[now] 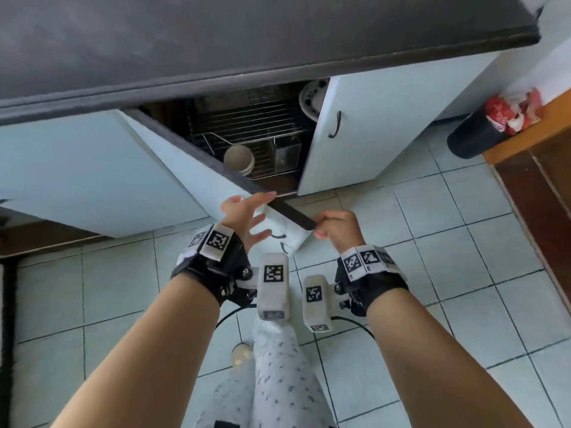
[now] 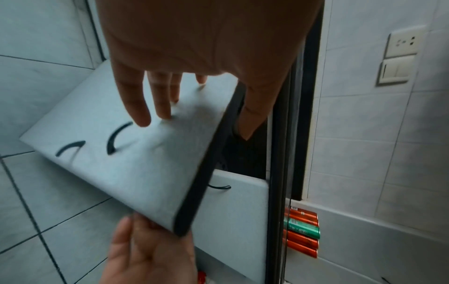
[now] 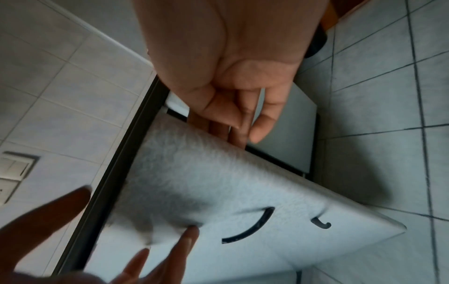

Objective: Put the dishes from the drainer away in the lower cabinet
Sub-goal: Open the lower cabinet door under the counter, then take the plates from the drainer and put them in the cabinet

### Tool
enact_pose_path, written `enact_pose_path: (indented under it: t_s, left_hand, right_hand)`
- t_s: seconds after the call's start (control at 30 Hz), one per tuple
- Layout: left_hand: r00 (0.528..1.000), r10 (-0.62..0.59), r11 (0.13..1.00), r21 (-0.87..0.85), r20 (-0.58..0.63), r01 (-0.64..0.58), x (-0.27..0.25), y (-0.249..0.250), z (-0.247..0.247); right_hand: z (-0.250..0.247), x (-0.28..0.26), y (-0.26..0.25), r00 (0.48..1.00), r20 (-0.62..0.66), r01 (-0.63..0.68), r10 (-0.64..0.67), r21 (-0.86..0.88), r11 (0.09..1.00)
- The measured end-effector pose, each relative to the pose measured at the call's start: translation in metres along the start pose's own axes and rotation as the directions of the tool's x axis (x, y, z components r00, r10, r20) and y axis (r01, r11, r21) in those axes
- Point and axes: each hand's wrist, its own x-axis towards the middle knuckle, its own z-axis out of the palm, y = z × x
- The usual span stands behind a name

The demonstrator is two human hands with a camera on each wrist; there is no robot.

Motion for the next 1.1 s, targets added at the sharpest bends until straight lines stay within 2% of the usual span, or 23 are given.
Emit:
enact_pose_path:
  t_s: [0.07, 0.13, 0.23, 0.3, 0.33, 0.4, 0.5, 0.6, 0.7, 0.8, 0.87, 0.93, 1.03, 1.1]
  left_hand:
    - [0.996, 0.005, 1.0, -0.009, -0.09, -0.006, -0.008, -0.013, -0.015]
    - [0.986, 0.002, 1.0, 0.019, -0.17, 0.001, -0.015, -0.021, -0.037]
    - [0.965, 0.075, 0.988, 0.15, -0.25, -0.038, -0.023, -0.028, -0.082]
    - [0.955, 0.127, 0.97, 0.234, -0.268, -0.063, -0.031, -0.033, -0.114]
    - [0.949, 0.148, 0.957, 0.281, -0.277, -0.067, -0.035, -0.035, -0.128]
    - [0.944, 0.191, 0.927, 0.365, -0.271, -0.083, -0.048, -0.037, -0.153]
    - [0.928, 0.231, 0.921, 0.372, -0.292, -0.112, -0.061, -0.037, -0.184]
    - [0.944, 0.175, 0.963, 0.246, -0.28, -0.106, -0.072, -0.033, -0.203]
    - [0.978, 0.069, 0.997, -0.031, -0.198, -0.076, -0.096, -0.028, -0.214]
    - [0.981, 0.112, 0.956, -0.251, -0.156, -0.149, -0.119, -0.017, -0.242]
    - [0.959, 0.183, 0.903, -0.35, -0.216, -0.251, -0.136, -0.008, -0.276]
    - [0.924, 0.225, 0.832, -0.432, -0.308, -0.347, -0.153, 0.001, -0.317]
    - [0.872, 0.275, 0.74, -0.49, -0.404, -0.46, -0.176, 0.015, -0.387]
    - [0.85, 0.299, 0.692, -0.514, -0.434, -0.506, -0.188, 0.023, -0.437]
  right_hand:
    - [0.019, -0.025, 0.005, 0.993, 0.089, -0.071, 0.074, -0.039, 0.997]
    - [0.039, -0.049, 0.004, 0.955, 0.262, -0.122, 0.143, -0.095, 0.988]
    - [0.069, -0.084, -0.007, 0.808, 0.541, -0.09, 0.233, -0.277, 0.957]
    - [0.091, -0.099, -0.017, 0.729, 0.625, -0.06, 0.278, -0.345, 0.937]
    - [0.102, -0.102, -0.02, 0.718, 0.641, -0.037, 0.272, -0.355, 0.934]
    - [0.121, -0.102, -0.024, 0.736, 0.644, 0.003, 0.209, -0.312, 0.95]
    - [0.142, -0.101, -0.045, 0.765, 0.633, 0.08, 0.117, -0.274, 0.958]
    - [0.163, -0.106, -0.081, 0.746, 0.665, 0.178, 0.034, -0.248, 0.952]
    - [0.193, -0.11, -0.118, 0.679, 0.734, 0.289, 0.004, -0.273, 0.918]
    - [0.239, -0.116, -0.158, 0.62, 0.782, 0.391, -0.059, -0.242, 0.888]
    - [0.276, -0.13, -0.184, 0.586, 0.804, 0.451, -0.098, -0.223, 0.864]
    - [0.317, -0.151, -0.204, 0.524, 0.845, 0.493, -0.105, -0.2, 0.847]
    - [0.385, -0.184, -0.225, 0.424, 0.9, 0.53, -0.104, -0.153, 0.834]
    - [0.436, -0.206, -0.237, 0.386, 0.915, 0.539, -0.118, -0.12, 0.834]
